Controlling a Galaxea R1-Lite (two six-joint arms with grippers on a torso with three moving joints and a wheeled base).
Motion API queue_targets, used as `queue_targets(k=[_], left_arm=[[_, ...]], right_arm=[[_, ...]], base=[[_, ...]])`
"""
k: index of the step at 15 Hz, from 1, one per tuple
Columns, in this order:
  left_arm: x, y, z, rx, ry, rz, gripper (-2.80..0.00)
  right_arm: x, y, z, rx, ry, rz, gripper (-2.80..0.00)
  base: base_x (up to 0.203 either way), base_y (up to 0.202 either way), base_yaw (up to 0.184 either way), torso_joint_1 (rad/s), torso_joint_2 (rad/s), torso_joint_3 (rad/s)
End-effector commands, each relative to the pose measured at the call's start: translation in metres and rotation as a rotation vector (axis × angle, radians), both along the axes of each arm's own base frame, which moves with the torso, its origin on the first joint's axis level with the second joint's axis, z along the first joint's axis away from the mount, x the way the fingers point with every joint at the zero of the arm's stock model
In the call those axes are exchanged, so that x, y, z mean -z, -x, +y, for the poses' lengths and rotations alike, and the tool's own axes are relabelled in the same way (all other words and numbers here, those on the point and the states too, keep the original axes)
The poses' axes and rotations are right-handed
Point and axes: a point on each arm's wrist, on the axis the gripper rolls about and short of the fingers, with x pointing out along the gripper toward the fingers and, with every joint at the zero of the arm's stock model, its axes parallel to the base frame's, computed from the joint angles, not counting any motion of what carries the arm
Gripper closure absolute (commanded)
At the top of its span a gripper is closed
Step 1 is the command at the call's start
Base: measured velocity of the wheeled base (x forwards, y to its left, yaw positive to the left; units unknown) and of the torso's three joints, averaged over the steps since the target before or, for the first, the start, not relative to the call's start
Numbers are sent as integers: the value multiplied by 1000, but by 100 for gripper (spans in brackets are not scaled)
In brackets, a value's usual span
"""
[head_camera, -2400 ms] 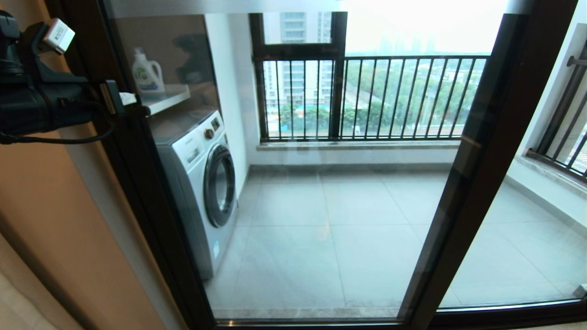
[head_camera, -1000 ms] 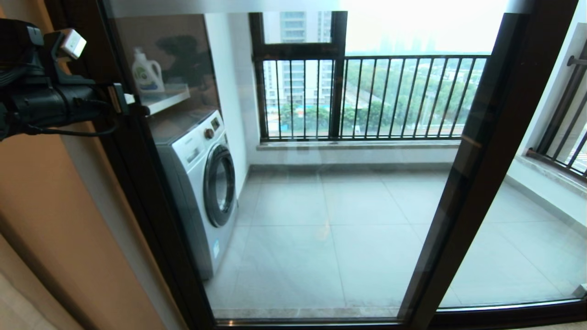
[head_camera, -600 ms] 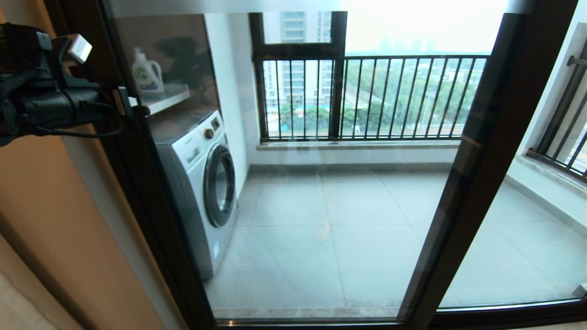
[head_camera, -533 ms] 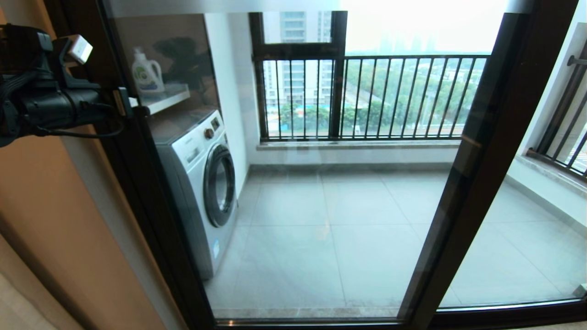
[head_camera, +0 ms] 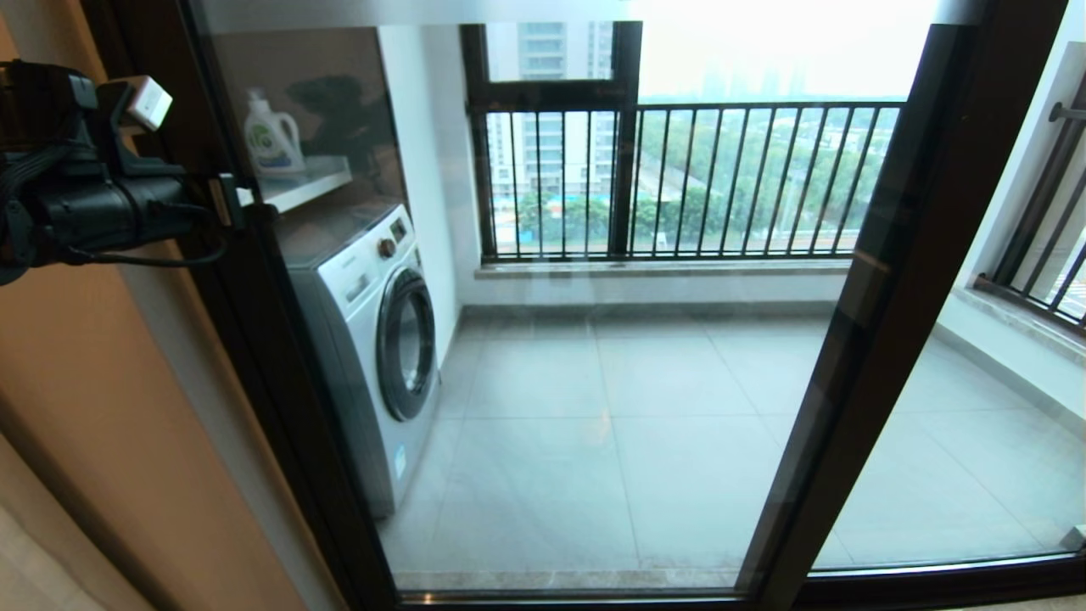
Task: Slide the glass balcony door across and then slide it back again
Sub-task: Open the slid door
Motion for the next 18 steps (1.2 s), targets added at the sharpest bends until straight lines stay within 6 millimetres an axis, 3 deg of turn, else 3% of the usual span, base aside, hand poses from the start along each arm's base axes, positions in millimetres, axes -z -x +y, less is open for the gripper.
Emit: queue_targets(k=[1,6,10,14,18], left_arm=[[9,1,1,-5,3,36,0],[20,3,3,-8,6,74,0],[15,5,3,-8,7,60,0],[-35,42,-3,10,-5,-91,0],[-63,69,-7,55,-4,-131,0]], right_arm=[[3,-1,0,-1,-1,9,0],[3,-1,0,-1,1,9,0],[3,-1,0,-1,1,9,0],[3,-1,0,-1,1,9,0],[3,-1,0,-1,1,9,0]], base=[[0,0,0,0,0,0],[0,0,0,0,0,0],[0,0,0,0,0,0],[0,0,0,0,0,0],[0,0,0,0,0,0]])
